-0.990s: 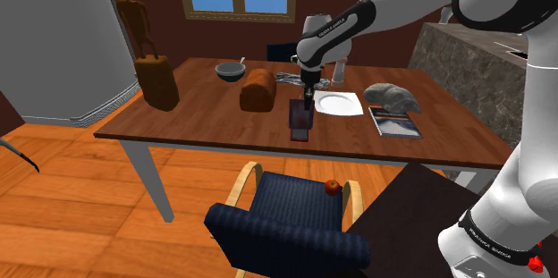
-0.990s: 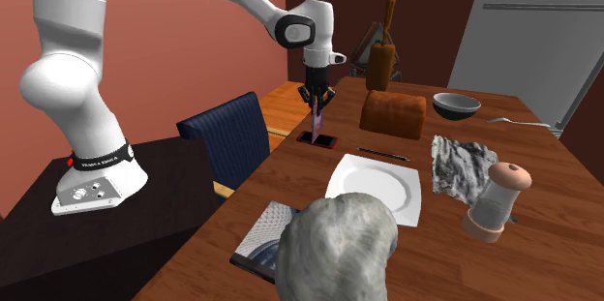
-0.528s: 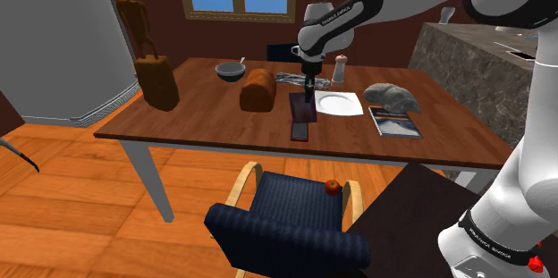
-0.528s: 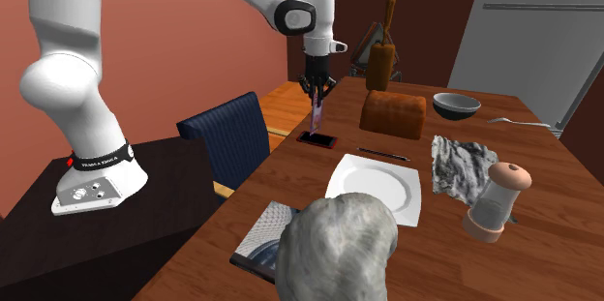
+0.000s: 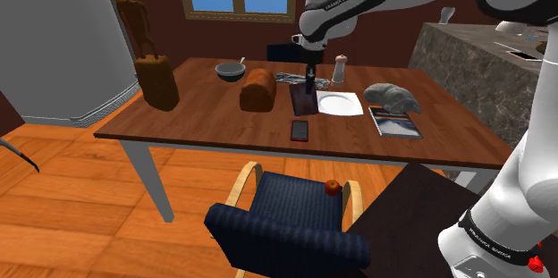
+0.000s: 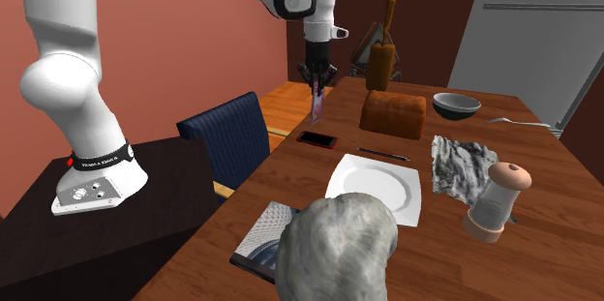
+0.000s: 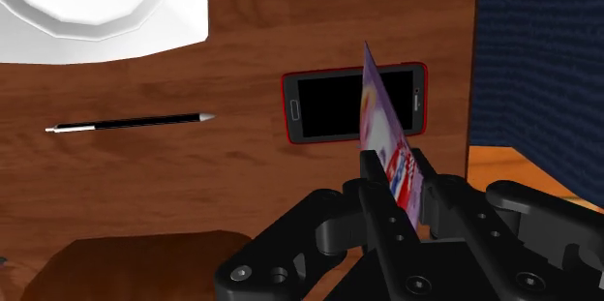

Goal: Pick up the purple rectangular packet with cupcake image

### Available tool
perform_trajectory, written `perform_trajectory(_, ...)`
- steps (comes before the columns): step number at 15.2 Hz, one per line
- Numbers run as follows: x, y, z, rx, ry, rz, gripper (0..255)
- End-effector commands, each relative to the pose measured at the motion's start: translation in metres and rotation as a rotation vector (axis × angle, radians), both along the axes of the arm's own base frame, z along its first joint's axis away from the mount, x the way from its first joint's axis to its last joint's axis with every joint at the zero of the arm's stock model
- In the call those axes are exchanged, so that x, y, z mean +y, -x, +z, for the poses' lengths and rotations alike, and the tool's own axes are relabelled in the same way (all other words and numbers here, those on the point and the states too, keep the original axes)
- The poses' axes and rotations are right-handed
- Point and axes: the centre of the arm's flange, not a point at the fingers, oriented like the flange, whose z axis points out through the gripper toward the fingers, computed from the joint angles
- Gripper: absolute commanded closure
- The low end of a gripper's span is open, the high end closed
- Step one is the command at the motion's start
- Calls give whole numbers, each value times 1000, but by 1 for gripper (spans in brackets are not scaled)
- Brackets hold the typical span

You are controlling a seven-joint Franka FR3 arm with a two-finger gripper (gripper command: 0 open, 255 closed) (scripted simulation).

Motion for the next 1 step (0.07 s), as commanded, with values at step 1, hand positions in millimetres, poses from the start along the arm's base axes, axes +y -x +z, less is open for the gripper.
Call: perform_trajectory(1, 0, 0, 3, 0, 0, 0, 255)
